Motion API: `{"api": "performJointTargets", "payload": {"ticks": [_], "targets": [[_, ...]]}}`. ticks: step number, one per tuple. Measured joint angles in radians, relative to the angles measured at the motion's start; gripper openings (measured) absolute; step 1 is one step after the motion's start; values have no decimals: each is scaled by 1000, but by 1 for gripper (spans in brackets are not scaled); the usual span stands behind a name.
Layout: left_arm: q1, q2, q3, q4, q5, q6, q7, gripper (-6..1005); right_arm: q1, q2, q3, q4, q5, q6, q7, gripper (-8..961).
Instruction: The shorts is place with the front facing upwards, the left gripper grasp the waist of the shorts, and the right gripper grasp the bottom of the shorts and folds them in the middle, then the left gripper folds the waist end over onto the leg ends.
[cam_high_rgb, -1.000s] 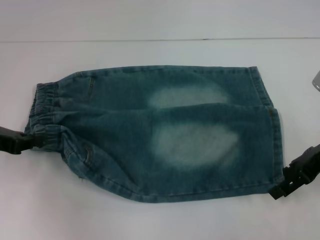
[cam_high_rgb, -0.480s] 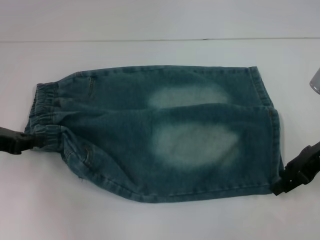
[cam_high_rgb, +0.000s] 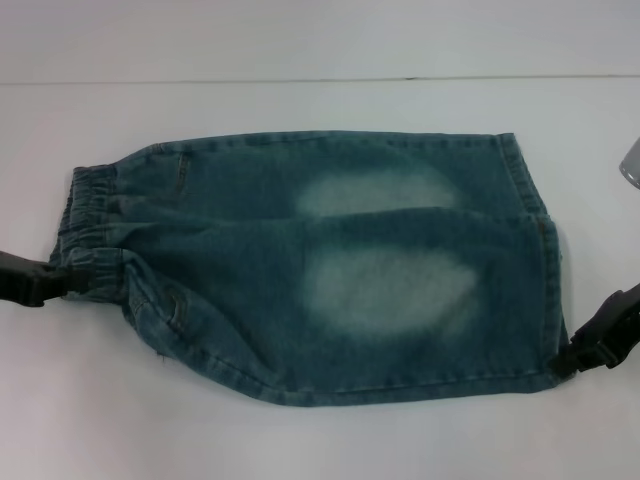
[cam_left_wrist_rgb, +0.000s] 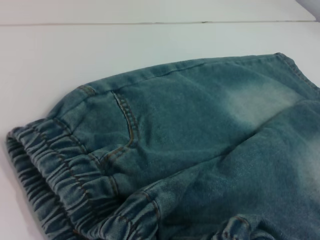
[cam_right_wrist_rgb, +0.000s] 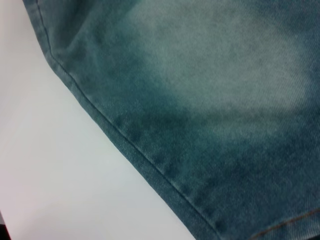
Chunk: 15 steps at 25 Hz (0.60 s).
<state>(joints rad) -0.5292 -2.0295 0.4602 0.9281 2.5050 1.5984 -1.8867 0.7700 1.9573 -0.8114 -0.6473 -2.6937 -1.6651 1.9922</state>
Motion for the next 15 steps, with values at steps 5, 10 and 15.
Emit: {"api": "performJointTargets", "payload": {"ticks": [5, 10, 15], "targets": [[0, 0, 1, 0, -1, 1, 0, 15, -3, 0, 0, 0, 0, 5, 1, 57], [-5, 5, 6, 5, -2, 27, -2, 16, -9, -6, 12, -9, 9, -6, -11, 32], [-21, 24, -16, 12, -2, 48, -47, 16, -23, -38, 124, -11, 83, -39, -76, 31]]}}
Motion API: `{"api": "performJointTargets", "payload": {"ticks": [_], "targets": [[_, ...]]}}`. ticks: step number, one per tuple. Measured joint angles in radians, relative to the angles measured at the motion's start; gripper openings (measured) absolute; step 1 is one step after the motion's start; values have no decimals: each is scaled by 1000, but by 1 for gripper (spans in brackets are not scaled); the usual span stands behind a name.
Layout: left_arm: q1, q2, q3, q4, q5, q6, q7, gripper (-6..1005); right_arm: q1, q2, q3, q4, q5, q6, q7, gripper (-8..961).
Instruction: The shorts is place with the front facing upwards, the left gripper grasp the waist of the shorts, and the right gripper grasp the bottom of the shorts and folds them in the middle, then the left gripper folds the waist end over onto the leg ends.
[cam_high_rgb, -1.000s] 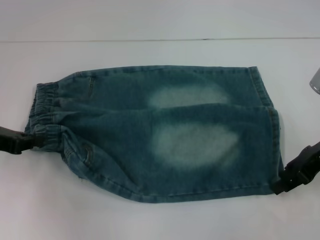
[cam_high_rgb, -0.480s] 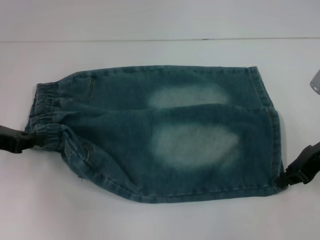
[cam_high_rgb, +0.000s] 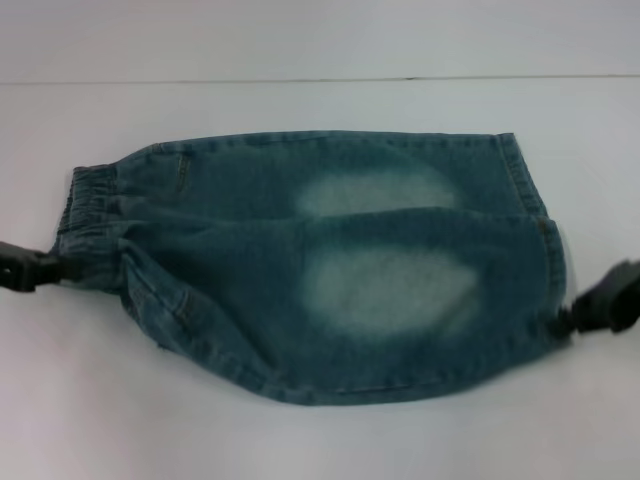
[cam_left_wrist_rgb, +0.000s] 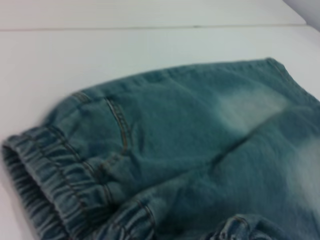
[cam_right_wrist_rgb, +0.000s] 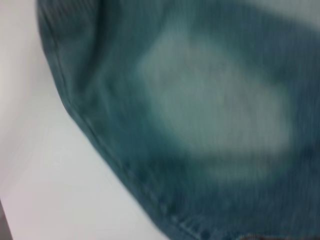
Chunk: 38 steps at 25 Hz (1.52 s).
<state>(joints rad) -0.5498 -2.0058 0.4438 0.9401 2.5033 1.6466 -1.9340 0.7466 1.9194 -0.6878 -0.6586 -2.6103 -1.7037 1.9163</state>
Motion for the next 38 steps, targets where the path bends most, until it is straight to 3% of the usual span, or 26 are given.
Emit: {"api": "performJointTargets", "payload": {"ticks": [5, 13, 17, 20, 26, 38], "targets": [[-28, 15, -65, -5, 0, -38, -77, 16, -35, -30, 126, 12, 138, 1, -59, 31], [-52, 8, -80, -43, 0, -219, -163, 15, -92, -19, 171, 122, 386, 235, -110, 31], [-69, -7, -75, -72, 0, -296, -168, 15, -96, 4, 171, 184, 490, 351, -162, 32], [-80, -26, -75, -74, 0, -344, -166, 15, -97, 39, 172, 182, 532, 431, -176, 32], [-85, -39, -76, -74, -24, -414, -167, 15, -83, 90, 172, 190, 558, 617, -236, 31], [-75, -53, -67, -96, -77, -519, -161, 16, -74, 120, 157, 207, 706, 730, -374, 32]]}}
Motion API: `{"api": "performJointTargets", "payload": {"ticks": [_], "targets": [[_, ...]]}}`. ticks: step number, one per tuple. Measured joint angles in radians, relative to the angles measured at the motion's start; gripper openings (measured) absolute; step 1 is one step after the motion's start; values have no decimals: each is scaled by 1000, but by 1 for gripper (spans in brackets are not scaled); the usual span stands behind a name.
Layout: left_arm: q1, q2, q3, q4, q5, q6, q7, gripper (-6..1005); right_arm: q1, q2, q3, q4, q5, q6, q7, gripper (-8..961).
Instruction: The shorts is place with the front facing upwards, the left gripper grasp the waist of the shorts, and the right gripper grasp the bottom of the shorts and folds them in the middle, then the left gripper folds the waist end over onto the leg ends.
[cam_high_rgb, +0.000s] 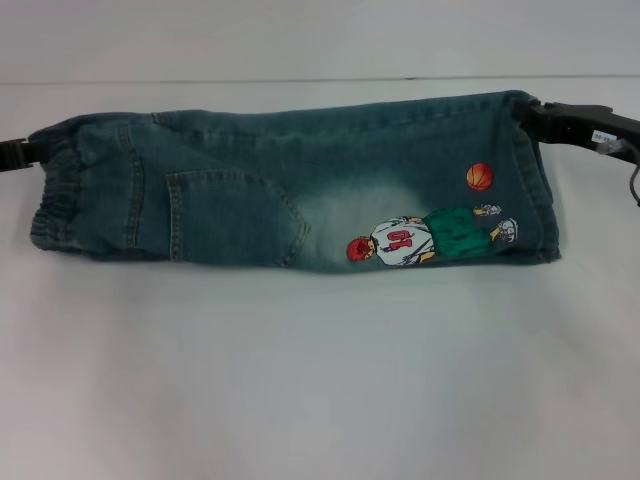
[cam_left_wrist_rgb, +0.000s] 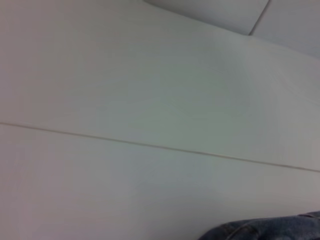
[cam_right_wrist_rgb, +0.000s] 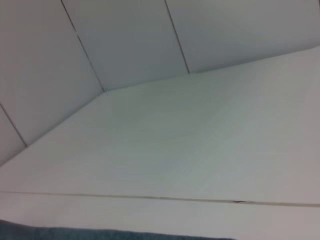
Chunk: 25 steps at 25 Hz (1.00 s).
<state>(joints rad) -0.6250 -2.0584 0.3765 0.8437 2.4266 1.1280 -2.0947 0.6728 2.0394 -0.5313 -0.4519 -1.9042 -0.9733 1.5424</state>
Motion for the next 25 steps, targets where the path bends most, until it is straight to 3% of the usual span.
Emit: {"api": "performJointTargets", "payload": {"ticks": [11, 20, 25], "targets": [[1, -10, 72, -28, -2, -91, 1, 15, 47, 25, -78, 13, 0, 142, -33, 32], [0, -9, 73, -29, 0, -118, 2, 16, 66, 32, -97, 27, 3, 195, -44, 30], [0, -9, 119, -32, 2, -137, 5, 15, 67, 32, -90, 27, 5, 202, -51, 31]]}}
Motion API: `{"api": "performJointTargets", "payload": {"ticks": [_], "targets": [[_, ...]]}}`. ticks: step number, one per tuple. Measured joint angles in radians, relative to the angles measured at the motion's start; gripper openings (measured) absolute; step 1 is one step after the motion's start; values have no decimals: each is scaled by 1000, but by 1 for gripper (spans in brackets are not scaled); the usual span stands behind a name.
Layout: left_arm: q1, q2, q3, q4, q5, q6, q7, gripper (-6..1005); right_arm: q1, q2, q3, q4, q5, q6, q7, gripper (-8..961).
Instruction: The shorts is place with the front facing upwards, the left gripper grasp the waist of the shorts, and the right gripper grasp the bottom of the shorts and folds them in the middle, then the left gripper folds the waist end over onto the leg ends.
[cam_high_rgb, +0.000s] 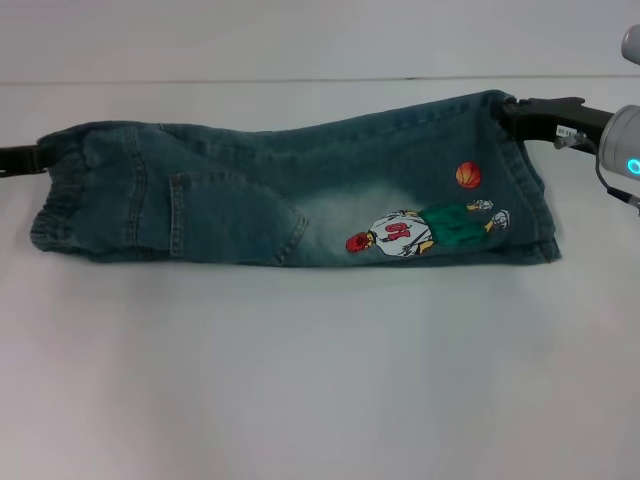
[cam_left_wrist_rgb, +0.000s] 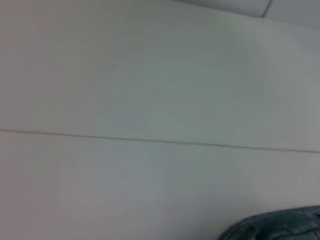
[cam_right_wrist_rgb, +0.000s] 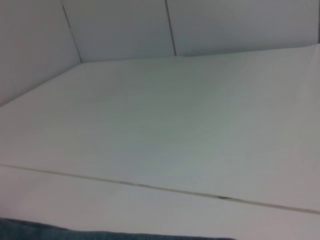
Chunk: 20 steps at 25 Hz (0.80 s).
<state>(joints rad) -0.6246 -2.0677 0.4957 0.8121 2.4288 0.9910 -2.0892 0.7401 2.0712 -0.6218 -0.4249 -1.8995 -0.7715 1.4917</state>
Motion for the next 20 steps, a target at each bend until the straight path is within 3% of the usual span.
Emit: {"api": "performJointTargets", "payload": {"ticks": [7, 17, 20], "targets": [[3, -17, 54, -1, -2, -47, 1, 16, 3, 2, -5, 0, 35, 28, -8, 68], [-4, -20, 77, -1, -4, -63, 6, 15, 28, 13, -10, 6, 38, 60, -27, 161], [0, -33, 93, 11, 0, -81, 0, 41, 35, 13, -10, 13, 39, 79, -18, 188]]}}
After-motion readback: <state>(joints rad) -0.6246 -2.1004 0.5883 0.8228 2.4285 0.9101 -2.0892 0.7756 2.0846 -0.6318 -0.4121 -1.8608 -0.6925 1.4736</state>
